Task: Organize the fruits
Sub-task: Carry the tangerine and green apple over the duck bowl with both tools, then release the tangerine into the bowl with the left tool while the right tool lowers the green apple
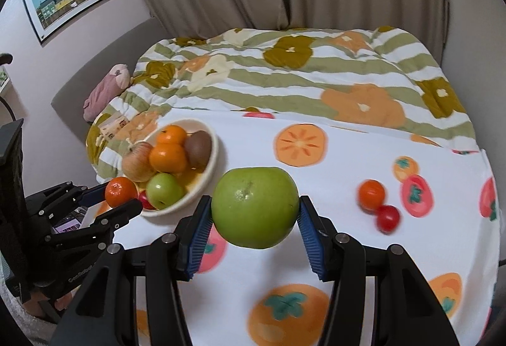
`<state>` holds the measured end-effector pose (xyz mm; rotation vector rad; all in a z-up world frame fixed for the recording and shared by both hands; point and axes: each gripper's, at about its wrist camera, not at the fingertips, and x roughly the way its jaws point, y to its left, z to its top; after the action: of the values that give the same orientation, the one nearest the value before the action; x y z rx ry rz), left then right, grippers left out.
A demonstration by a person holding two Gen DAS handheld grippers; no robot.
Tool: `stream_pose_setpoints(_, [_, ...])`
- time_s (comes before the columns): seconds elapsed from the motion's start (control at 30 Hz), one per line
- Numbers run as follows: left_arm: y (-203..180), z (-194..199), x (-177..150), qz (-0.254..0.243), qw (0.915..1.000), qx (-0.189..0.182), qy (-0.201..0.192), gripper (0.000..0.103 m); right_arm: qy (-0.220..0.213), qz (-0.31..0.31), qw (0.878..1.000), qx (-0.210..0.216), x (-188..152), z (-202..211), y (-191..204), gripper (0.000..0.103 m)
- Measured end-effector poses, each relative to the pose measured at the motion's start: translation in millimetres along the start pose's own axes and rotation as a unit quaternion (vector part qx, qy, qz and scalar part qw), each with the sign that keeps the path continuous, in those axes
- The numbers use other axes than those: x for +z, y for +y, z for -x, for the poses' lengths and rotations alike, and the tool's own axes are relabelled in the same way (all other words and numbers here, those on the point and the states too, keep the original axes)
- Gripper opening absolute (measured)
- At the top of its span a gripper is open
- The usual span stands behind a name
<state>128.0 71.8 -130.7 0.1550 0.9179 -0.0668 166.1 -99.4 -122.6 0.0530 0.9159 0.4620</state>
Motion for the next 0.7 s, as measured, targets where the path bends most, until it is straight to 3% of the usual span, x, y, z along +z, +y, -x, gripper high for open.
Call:
stream_pose_setpoints(0.33, [52,-24,-5,0.001,1.0,-0.002,0.008,0.042,0.007,0.001,1.0,0.004,14,-31,46,0.05])
stream_pose_setpoints(0.7, [63,-57,-6,-0.042,0.9986,-0.019,0.025,0.042,0.011,-0.021,1.0,-0.006,15,-51,69,0.05])
